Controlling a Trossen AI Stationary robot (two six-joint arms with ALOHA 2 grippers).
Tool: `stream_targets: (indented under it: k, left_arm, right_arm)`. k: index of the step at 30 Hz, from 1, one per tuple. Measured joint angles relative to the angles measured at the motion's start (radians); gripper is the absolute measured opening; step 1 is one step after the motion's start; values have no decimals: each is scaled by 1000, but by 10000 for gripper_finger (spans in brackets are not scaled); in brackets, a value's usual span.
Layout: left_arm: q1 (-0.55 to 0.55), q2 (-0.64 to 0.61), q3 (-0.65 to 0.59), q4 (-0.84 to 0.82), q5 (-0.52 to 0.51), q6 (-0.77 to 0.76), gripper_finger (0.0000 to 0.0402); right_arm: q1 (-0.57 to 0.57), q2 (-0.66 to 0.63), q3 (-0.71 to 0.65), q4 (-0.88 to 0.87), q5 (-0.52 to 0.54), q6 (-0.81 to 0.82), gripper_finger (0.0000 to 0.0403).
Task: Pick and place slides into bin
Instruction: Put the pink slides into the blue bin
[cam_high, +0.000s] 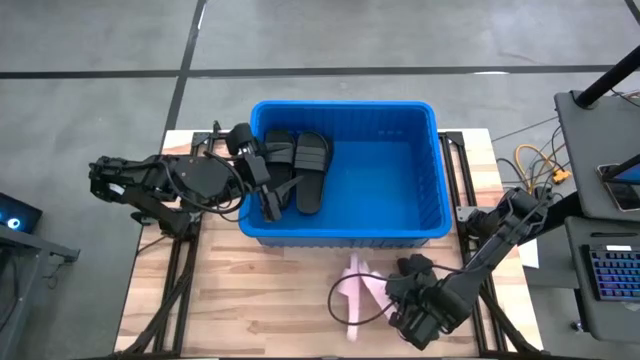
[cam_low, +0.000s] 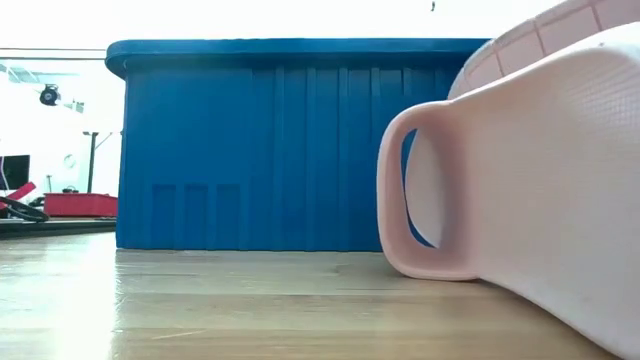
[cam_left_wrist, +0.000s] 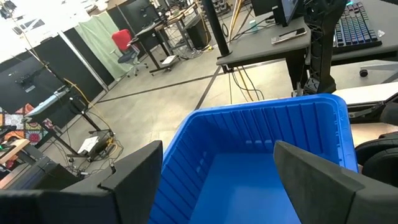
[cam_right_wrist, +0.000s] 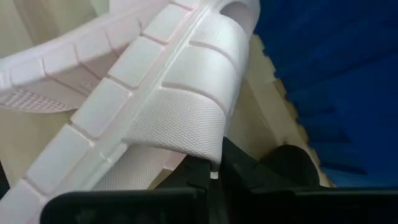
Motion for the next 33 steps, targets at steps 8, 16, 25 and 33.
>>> stream_targets:
  k: [8, 16, 25, 33]
  left_arm:
    - [0, -1, 0, 0, 0, 0, 290]
    - [0, -22, 3, 3, 0, 0, 290]
    - [0, -69, 5, 5, 0, -1, 290]
    - [0, -103, 5, 2, 0, -4, 290]
  right_arm:
    - [0, -2, 122, -103, 0, 0, 13]
    - [-2, -2, 323, -218, 72, -34, 13]
    - [-50, -4, 619, -424, 301, -55, 13]
    - [-190, -22, 763, -422, 329, -245, 13]
